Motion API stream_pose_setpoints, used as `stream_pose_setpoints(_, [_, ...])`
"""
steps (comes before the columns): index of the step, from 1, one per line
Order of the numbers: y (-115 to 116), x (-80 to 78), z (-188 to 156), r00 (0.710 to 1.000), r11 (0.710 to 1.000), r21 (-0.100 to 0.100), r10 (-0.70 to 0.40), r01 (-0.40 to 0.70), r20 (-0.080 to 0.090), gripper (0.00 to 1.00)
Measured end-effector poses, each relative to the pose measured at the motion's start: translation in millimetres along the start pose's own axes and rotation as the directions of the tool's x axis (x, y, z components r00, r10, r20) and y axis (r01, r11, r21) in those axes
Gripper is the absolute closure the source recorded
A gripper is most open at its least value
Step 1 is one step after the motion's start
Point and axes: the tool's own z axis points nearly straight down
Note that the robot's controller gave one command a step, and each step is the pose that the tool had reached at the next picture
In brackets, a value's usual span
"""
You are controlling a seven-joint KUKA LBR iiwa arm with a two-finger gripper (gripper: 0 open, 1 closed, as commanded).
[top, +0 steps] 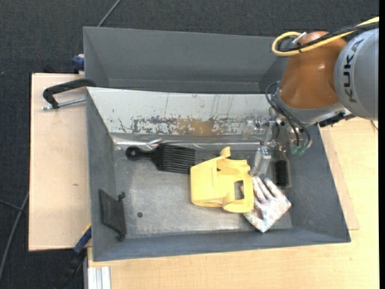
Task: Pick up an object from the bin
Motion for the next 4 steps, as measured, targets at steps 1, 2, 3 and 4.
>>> stream_pose_setpoints(1, [0.2,-1.8,-5.1,1.000,1.000,0.001,-0.001,0.001,0.009,0.00])
stream_pose_setpoints(2, [20.1,-7.3,11.4,0.998,0.998,-0.001,-0.069,0.069,0.003,0.00])
stream_pose_setpoints(3, [37.4,-6.3,19.7,0.979,0.979,0.001,-0.205,0.205,0.009,0.00])
stream_pose_setpoints(4, [51.7,-9.8,2.6,0.977,0.977,0.000,-0.212,0.212,0.012,0.00])
